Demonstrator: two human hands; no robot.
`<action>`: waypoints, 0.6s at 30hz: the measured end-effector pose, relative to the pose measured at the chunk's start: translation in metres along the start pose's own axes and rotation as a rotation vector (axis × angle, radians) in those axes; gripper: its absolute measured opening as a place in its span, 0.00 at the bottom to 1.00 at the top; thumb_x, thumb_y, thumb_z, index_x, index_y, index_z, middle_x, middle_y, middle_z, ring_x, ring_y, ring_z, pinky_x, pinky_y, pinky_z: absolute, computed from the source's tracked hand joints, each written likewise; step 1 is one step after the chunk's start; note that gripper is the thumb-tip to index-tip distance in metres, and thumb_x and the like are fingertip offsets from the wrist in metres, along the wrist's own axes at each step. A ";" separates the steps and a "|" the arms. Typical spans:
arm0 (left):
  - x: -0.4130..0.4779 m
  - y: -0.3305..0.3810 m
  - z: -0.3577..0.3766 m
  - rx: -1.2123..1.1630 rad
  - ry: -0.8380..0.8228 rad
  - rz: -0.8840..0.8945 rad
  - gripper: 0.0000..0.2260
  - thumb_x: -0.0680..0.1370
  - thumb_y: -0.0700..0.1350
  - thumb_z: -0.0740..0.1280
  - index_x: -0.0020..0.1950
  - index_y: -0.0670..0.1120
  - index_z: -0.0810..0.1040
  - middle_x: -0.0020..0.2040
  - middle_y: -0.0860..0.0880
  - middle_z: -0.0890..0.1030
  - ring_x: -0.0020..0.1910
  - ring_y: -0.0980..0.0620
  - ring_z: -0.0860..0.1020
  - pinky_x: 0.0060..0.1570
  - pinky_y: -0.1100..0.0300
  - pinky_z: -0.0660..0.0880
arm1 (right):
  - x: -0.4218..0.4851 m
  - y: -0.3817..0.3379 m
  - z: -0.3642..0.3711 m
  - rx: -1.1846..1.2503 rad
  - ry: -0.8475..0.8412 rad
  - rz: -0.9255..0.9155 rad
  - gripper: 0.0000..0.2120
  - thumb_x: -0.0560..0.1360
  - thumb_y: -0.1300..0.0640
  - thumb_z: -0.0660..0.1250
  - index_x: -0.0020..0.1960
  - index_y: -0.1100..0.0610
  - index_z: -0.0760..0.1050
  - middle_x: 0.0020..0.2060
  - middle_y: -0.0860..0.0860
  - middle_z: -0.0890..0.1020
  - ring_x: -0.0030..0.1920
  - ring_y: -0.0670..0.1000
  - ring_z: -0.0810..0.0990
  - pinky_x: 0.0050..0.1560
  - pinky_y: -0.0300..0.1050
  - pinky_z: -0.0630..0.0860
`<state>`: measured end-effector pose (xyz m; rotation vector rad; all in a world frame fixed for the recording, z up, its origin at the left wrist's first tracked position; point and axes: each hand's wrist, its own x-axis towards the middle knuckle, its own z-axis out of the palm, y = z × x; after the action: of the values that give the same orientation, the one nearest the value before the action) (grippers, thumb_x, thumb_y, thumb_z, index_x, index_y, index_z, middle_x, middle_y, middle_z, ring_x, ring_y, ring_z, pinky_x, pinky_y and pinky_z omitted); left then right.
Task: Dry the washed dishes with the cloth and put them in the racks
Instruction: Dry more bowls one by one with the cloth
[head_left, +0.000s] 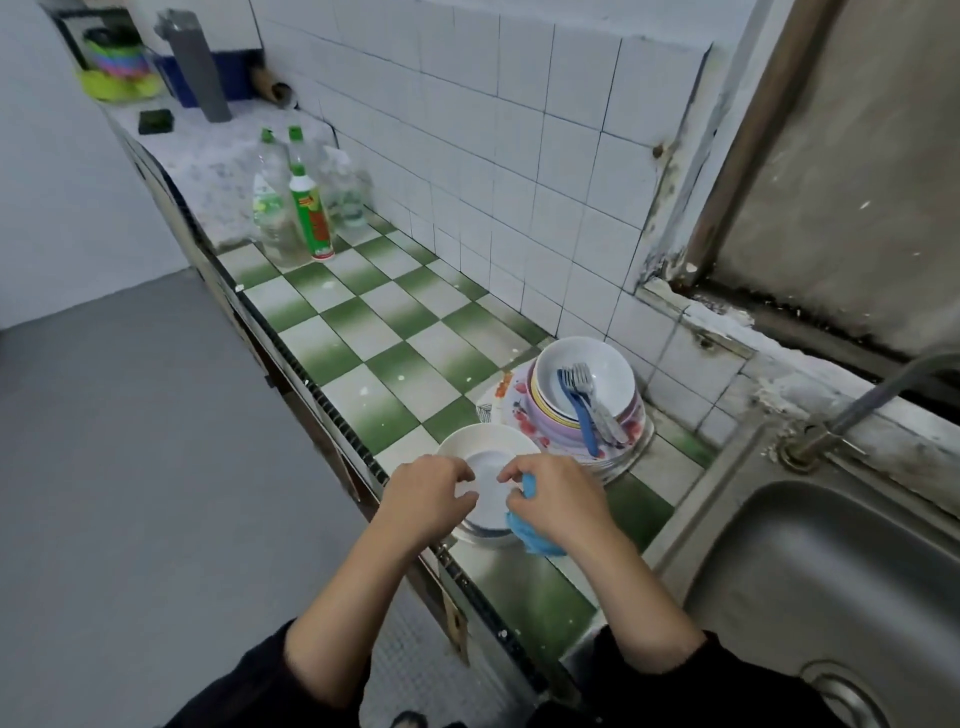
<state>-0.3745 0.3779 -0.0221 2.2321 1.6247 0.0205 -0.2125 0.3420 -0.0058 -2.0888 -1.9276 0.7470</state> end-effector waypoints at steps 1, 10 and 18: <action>0.008 -0.006 0.003 0.030 -0.062 0.034 0.16 0.79 0.52 0.64 0.66 0.51 0.76 0.65 0.53 0.78 0.64 0.51 0.74 0.63 0.57 0.69 | 0.006 -0.001 0.004 -0.033 -0.039 -0.001 0.13 0.76 0.53 0.67 0.59 0.43 0.79 0.59 0.48 0.80 0.57 0.52 0.78 0.54 0.46 0.74; 0.065 -0.043 0.037 0.206 -0.320 0.407 0.18 0.77 0.52 0.66 0.67 0.50 0.76 0.68 0.45 0.74 0.68 0.48 0.70 0.70 0.54 0.61 | 0.047 -0.010 0.034 -0.309 -0.344 0.071 0.17 0.74 0.52 0.70 0.62 0.42 0.78 0.61 0.48 0.79 0.59 0.50 0.77 0.56 0.46 0.73; 0.083 -0.054 0.046 0.367 -0.451 0.634 0.16 0.78 0.49 0.62 0.62 0.47 0.80 0.64 0.45 0.78 0.71 0.50 0.68 0.74 0.43 0.41 | 0.057 -0.014 0.044 -0.430 -0.431 0.124 0.12 0.72 0.51 0.72 0.55 0.43 0.82 0.53 0.48 0.81 0.50 0.51 0.79 0.50 0.46 0.78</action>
<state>-0.3853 0.4552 -0.0989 2.6767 0.6911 -0.6064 -0.2449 0.3908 -0.0501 -2.4765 -2.3757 0.9424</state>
